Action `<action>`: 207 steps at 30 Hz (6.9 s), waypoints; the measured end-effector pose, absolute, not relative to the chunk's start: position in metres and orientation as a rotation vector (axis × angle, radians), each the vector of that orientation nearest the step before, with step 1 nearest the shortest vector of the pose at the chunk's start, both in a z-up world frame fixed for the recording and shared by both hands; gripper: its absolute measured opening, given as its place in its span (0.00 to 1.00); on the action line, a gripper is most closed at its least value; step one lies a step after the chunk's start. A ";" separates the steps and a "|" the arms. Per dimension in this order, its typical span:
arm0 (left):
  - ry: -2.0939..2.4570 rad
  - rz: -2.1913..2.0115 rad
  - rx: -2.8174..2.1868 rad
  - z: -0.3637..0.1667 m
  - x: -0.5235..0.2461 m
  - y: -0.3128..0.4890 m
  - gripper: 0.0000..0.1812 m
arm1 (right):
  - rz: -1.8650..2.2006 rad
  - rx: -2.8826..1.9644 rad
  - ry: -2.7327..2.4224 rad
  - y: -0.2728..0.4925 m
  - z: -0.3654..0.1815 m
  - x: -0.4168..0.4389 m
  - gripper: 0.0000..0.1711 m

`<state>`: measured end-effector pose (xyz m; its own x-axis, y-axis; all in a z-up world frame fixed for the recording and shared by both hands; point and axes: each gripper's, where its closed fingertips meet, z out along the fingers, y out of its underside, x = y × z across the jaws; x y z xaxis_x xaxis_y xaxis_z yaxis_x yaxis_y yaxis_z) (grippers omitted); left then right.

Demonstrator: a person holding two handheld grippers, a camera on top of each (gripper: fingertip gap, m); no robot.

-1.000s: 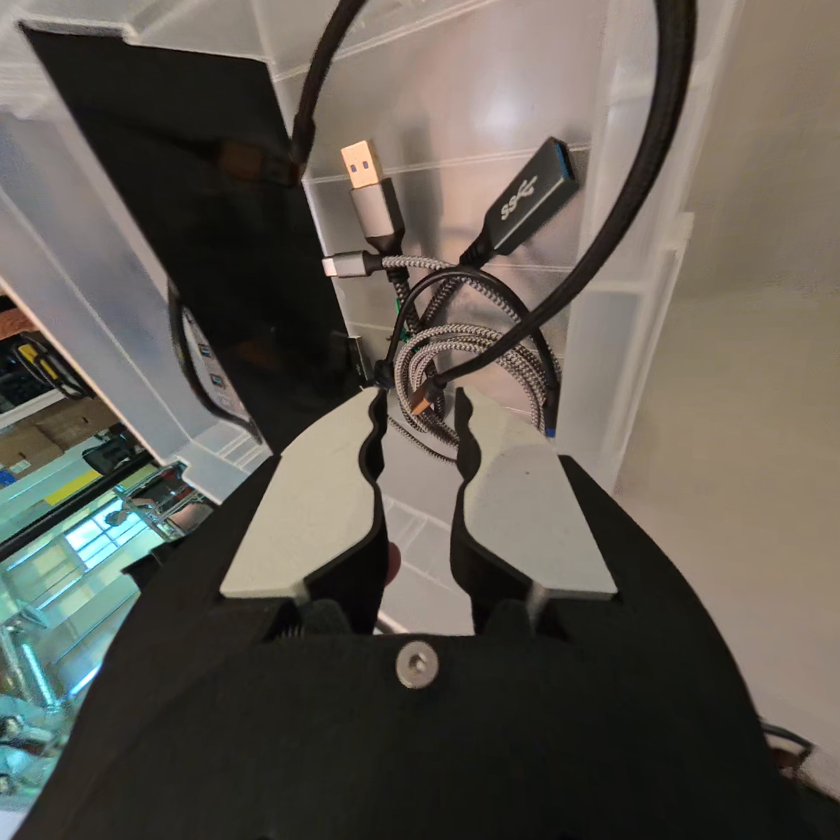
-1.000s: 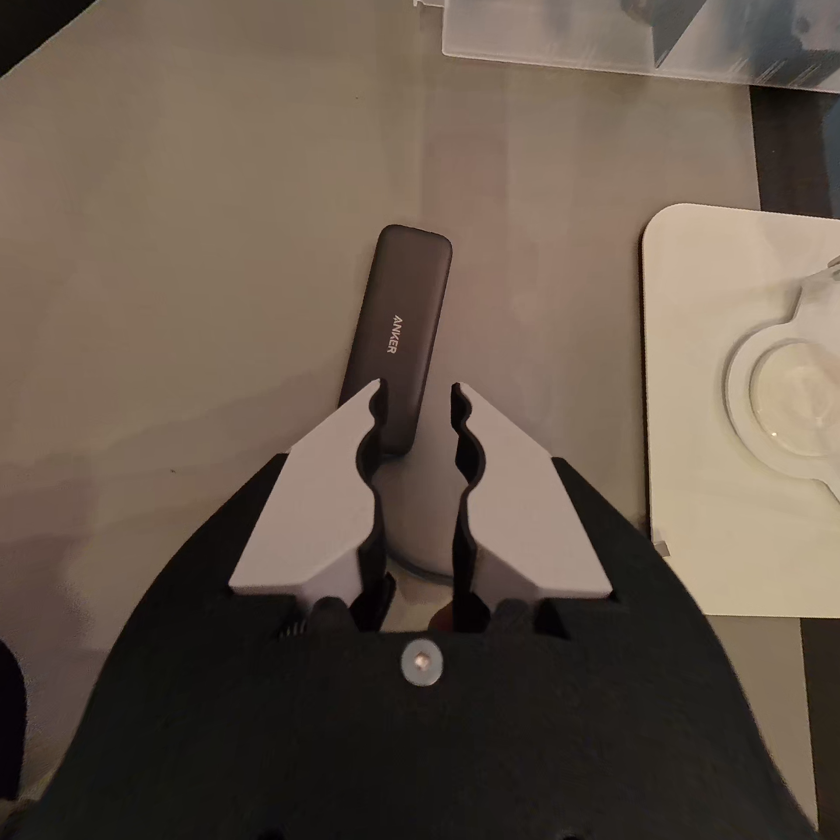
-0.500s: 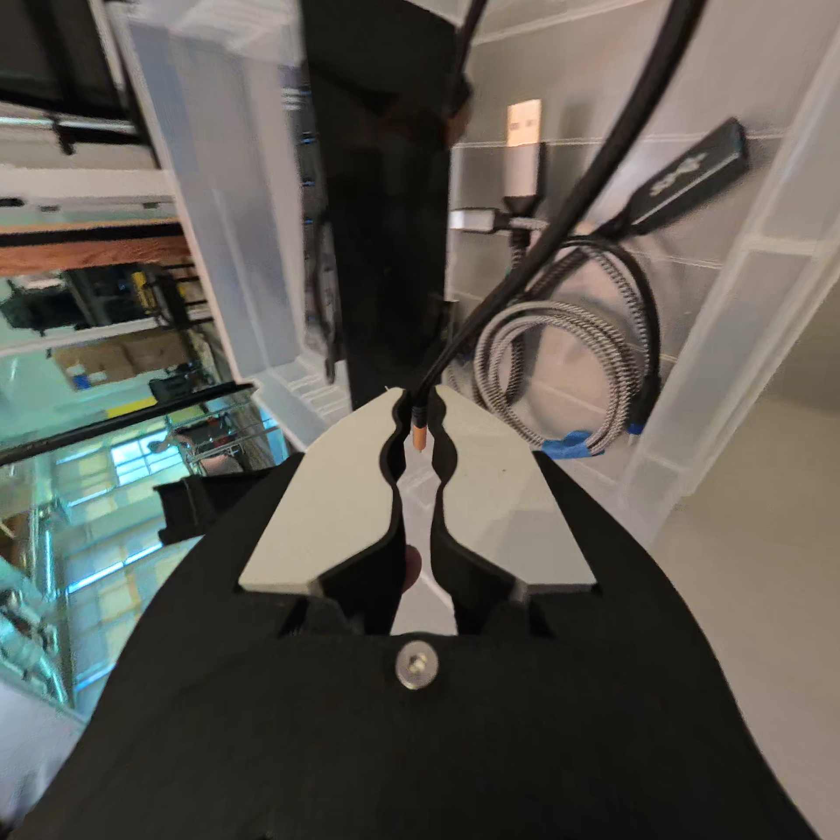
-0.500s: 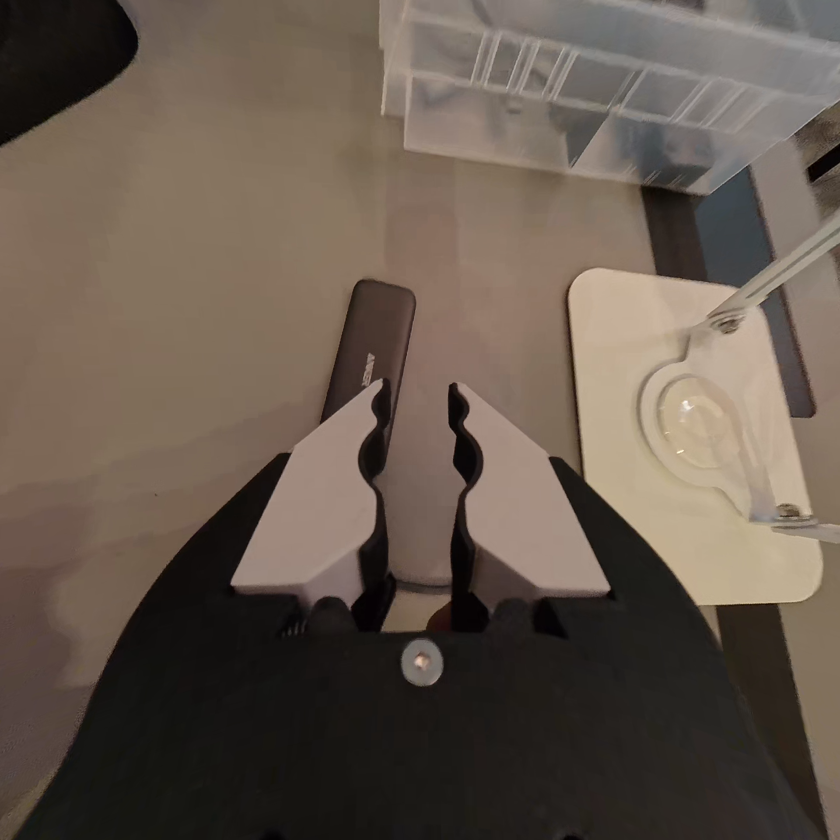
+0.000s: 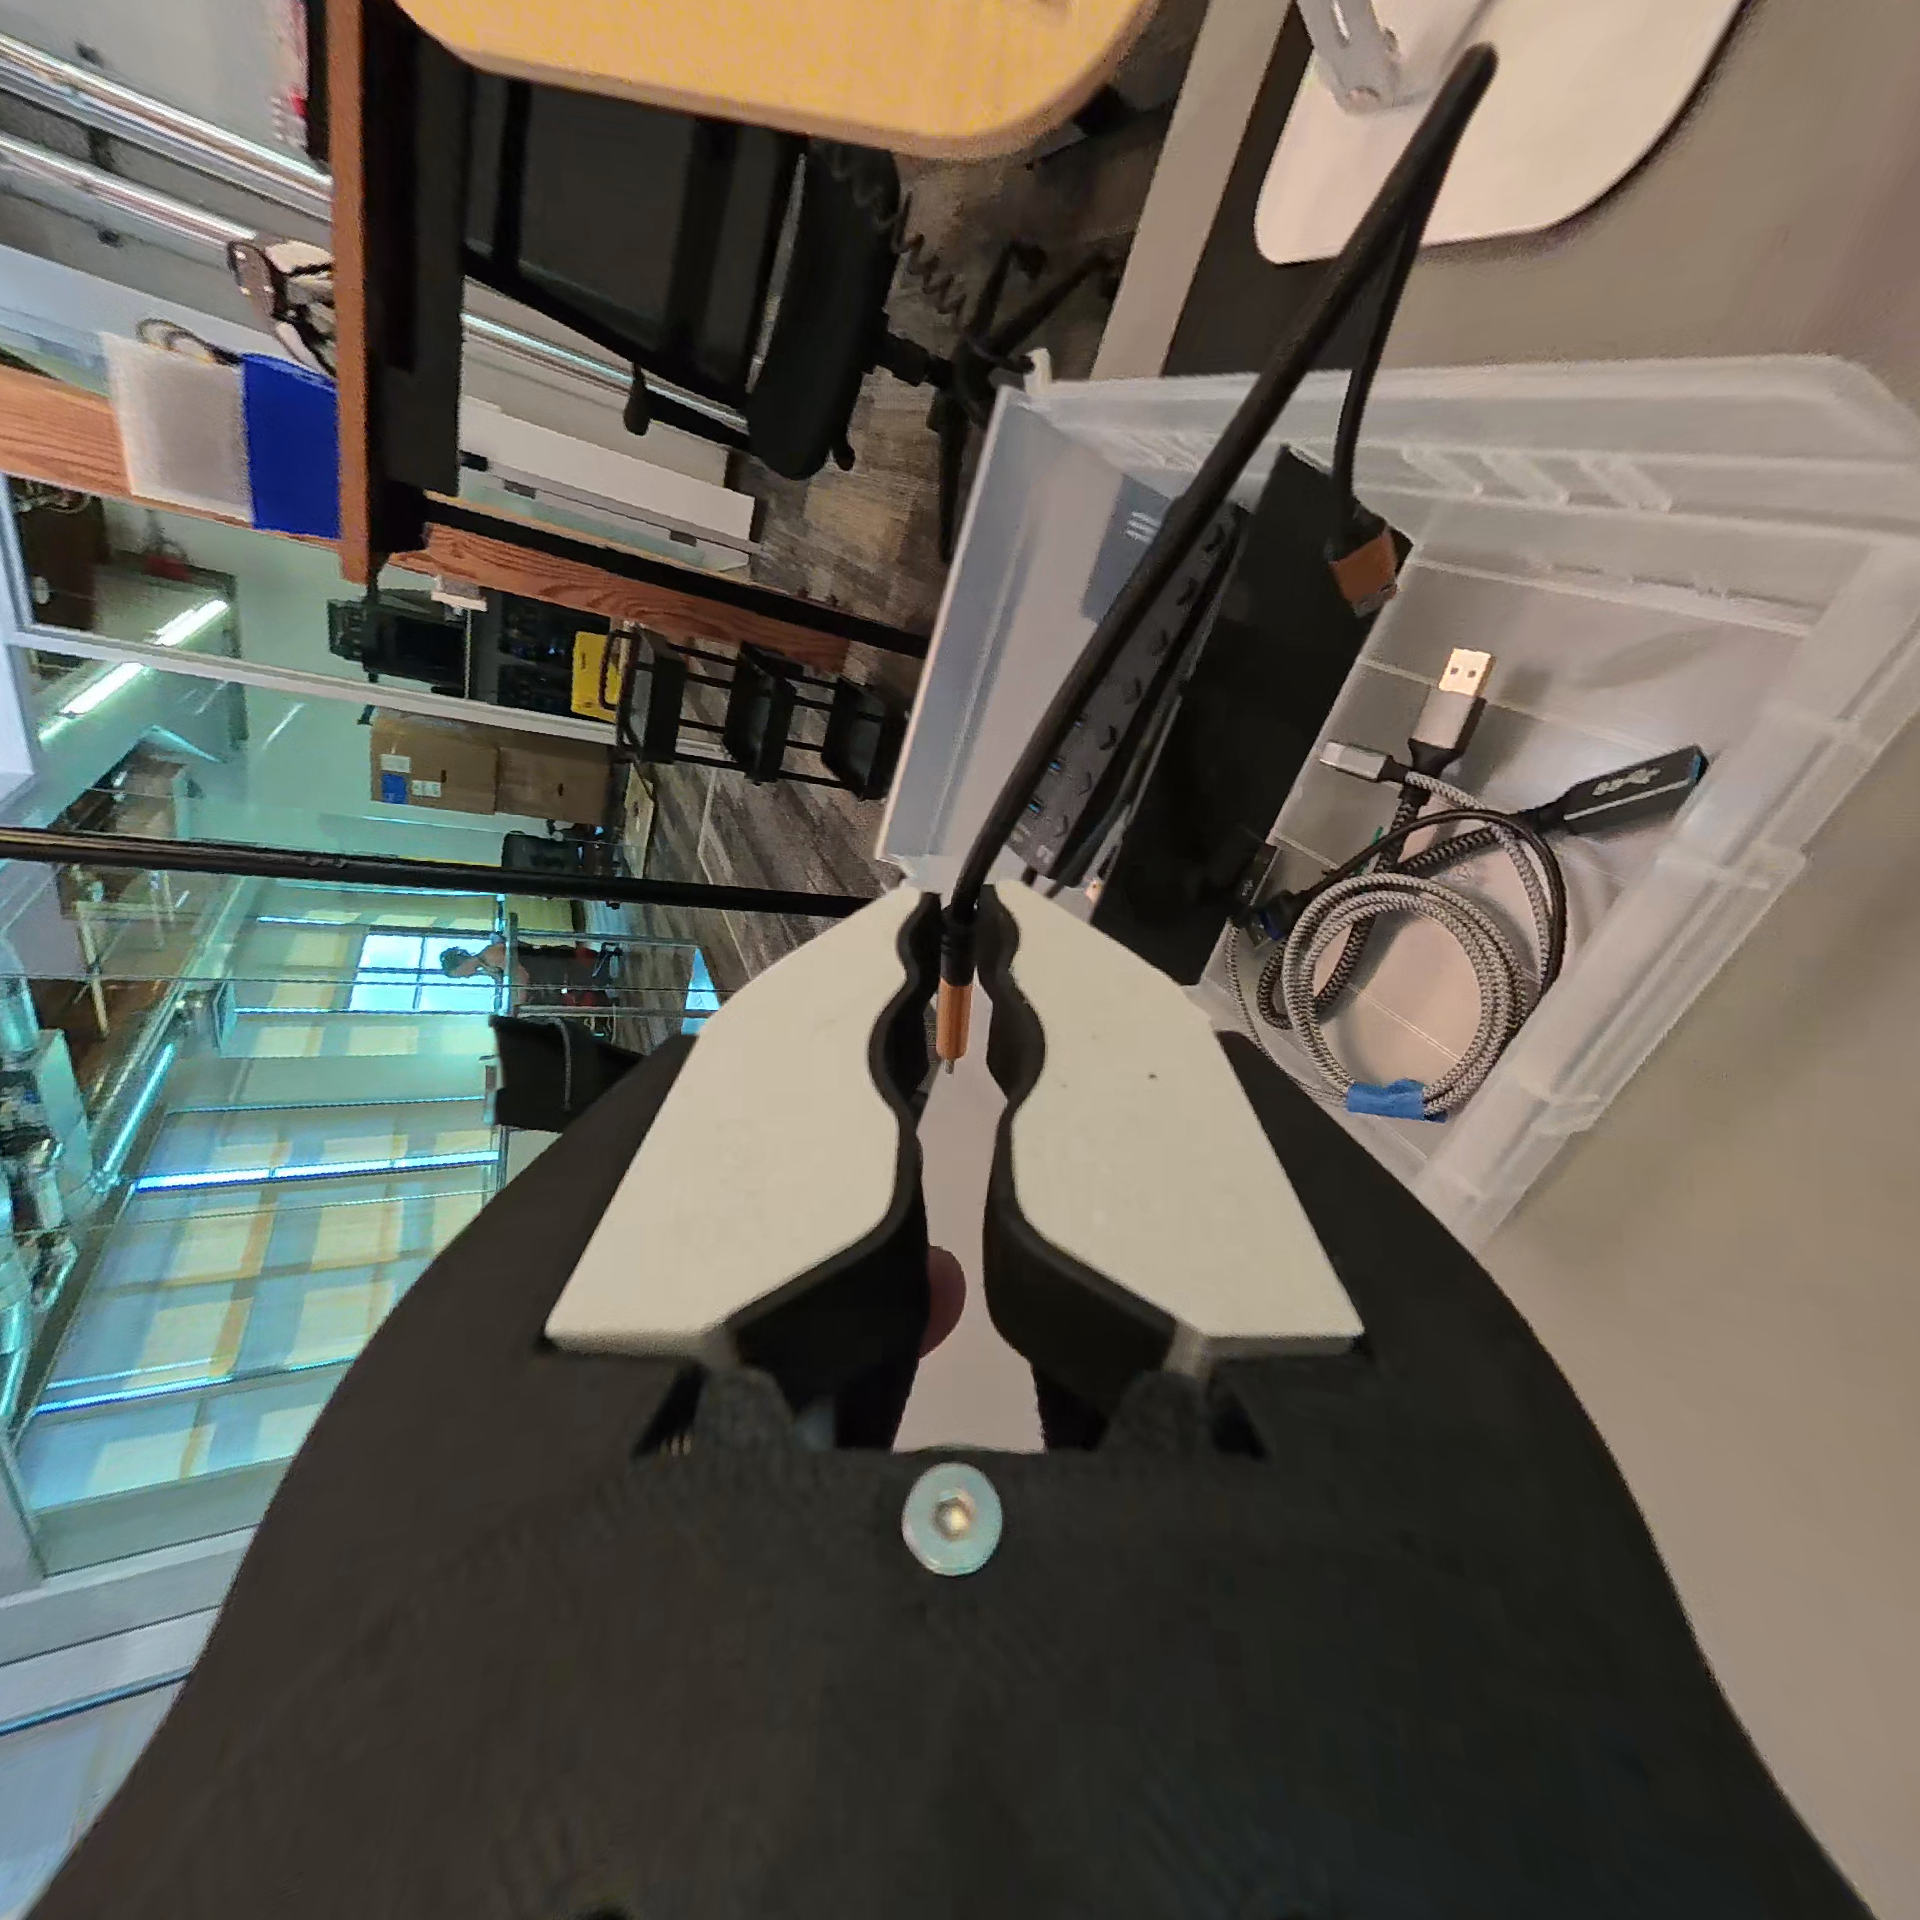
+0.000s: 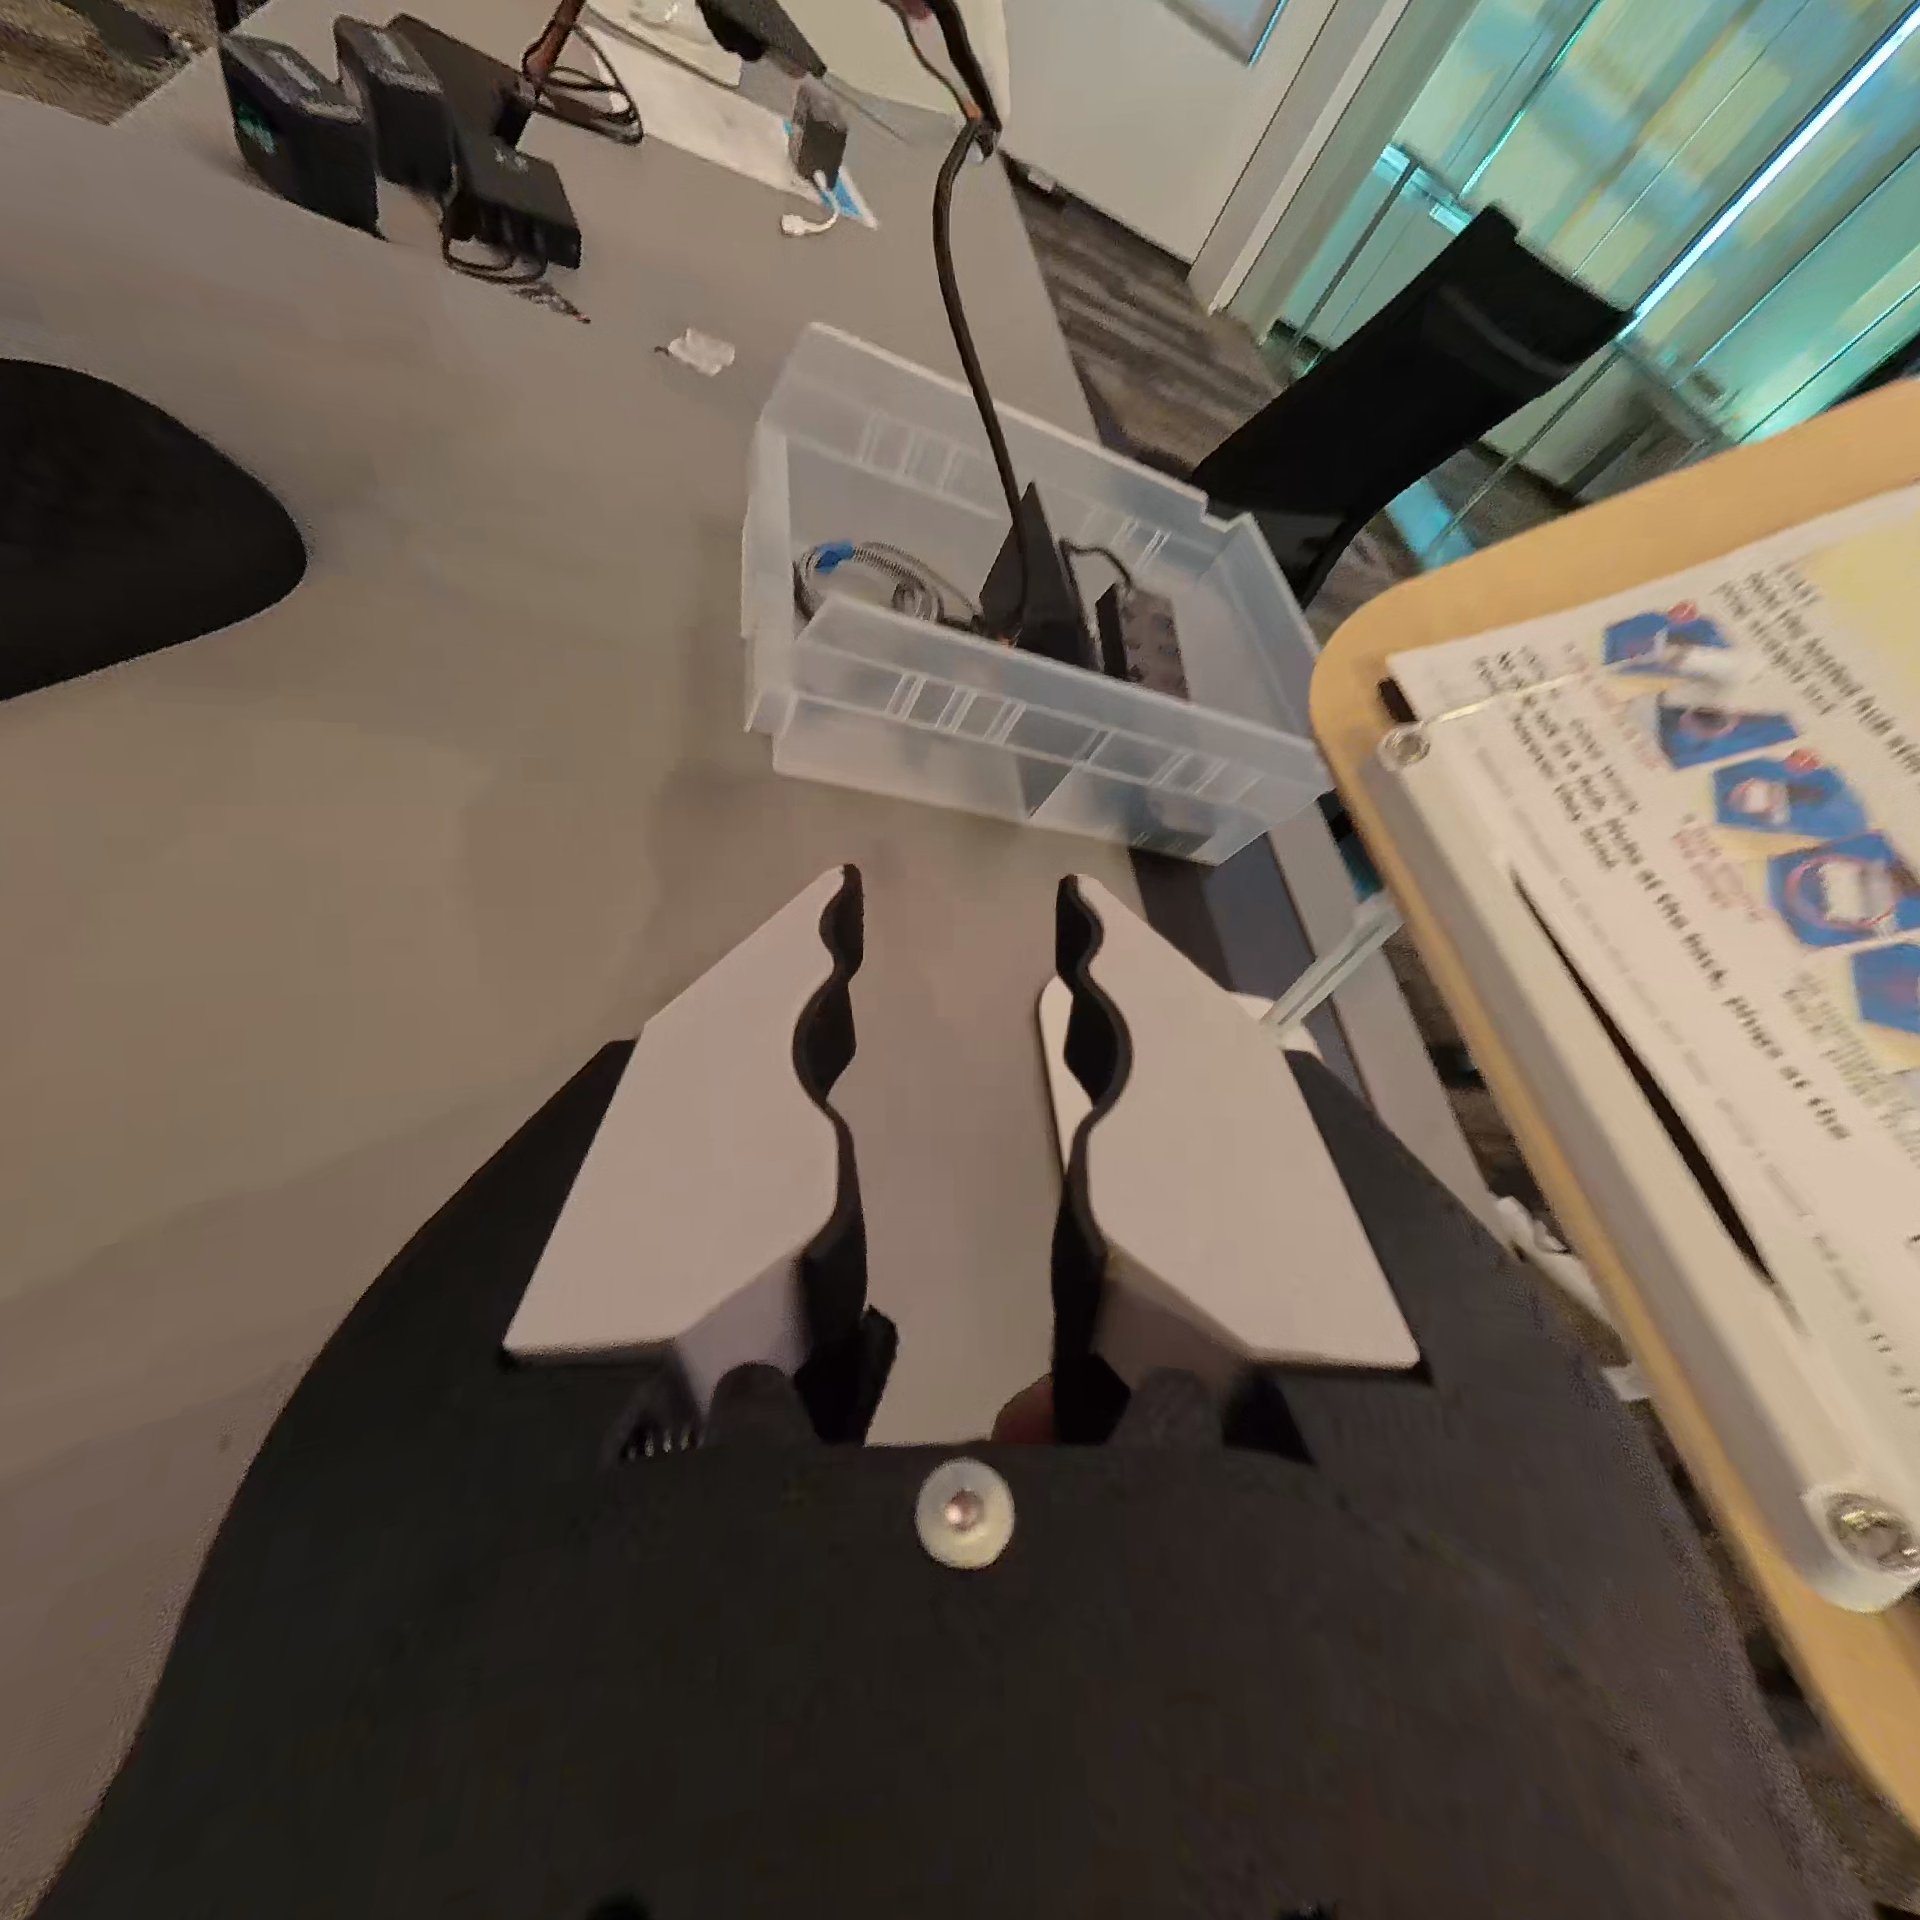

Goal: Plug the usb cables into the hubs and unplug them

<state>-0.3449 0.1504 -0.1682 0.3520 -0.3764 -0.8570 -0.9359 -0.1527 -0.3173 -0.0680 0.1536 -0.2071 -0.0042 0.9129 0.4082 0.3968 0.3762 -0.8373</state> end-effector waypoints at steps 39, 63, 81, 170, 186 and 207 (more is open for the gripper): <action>1.087 0.538 -1.712 -0.132 -0.240 0.094 0.05 | 1.176 -1.310 -1.591 0.109 -0.218 -0.114 0.02; 1.844 0.406 -1.378 -0.200 -0.065 0.061 0.21 | 1.273 -1.526 -2.057 0.061 -0.292 -0.083 0.02; 2.002 0.340 -1.495 -0.275 -0.076 0.069 0.02 | 1.381 -1.419 -2.144 0.044 -0.292 -0.072 0.02; 1.008 -0.294 -1.870 -0.233 -0.157 0.104 0.06 | 0.248 -0.849 -1.649 0.119 -0.233 -0.159 0.02; 0.655 -0.615 -1.755 -0.200 -0.143 0.106 0.08 | 0.383 -0.802 -1.498 0.115 -0.207 -0.157 0.02; 0.564 -0.574 -1.712 -0.189 -0.143 0.110 0.09 | 0.262 -0.772 -1.424 0.119 -0.193 -0.160 0.03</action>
